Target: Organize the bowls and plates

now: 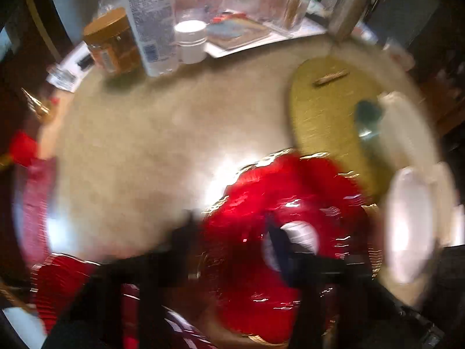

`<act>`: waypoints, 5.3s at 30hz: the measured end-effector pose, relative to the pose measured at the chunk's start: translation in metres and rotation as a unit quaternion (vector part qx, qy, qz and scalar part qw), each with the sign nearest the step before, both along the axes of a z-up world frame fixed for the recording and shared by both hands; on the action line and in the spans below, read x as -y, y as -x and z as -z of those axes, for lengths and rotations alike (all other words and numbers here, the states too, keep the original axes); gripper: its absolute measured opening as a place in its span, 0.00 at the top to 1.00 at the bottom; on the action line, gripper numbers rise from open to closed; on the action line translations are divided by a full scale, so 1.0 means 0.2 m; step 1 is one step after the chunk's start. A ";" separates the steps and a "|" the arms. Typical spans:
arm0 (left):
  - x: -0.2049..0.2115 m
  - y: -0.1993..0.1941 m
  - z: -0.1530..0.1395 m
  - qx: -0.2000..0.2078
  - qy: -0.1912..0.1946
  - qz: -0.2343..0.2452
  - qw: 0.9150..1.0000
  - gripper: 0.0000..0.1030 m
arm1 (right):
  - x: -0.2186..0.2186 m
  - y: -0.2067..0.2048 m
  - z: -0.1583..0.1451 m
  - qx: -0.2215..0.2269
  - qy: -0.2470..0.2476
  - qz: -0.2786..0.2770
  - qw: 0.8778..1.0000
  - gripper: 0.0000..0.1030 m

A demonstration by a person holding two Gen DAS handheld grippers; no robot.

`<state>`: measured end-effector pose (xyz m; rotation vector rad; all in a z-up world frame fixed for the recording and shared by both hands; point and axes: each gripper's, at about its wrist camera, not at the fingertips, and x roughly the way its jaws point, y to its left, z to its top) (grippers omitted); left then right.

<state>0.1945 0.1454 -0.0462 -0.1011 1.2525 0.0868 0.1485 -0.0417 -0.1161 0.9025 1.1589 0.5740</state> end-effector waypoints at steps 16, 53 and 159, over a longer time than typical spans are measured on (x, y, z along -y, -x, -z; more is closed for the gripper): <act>-0.03 0.27 -0.26 0.099 -0.037 -0.015 0.994 0.87 | -0.02 0.10 -0.14 0.071 0.066 -0.024 0.995 0.89; -0.38 1.05 -0.36 0.231 -0.022 -0.165 0.959 0.87 | -0.52 0.37 -0.49 0.234 0.133 -0.126 0.955 0.89; -0.47 1.03 -0.07 0.140 -0.073 -0.207 0.966 0.80 | -0.82 0.30 -0.28 0.205 0.224 -0.208 0.930 0.89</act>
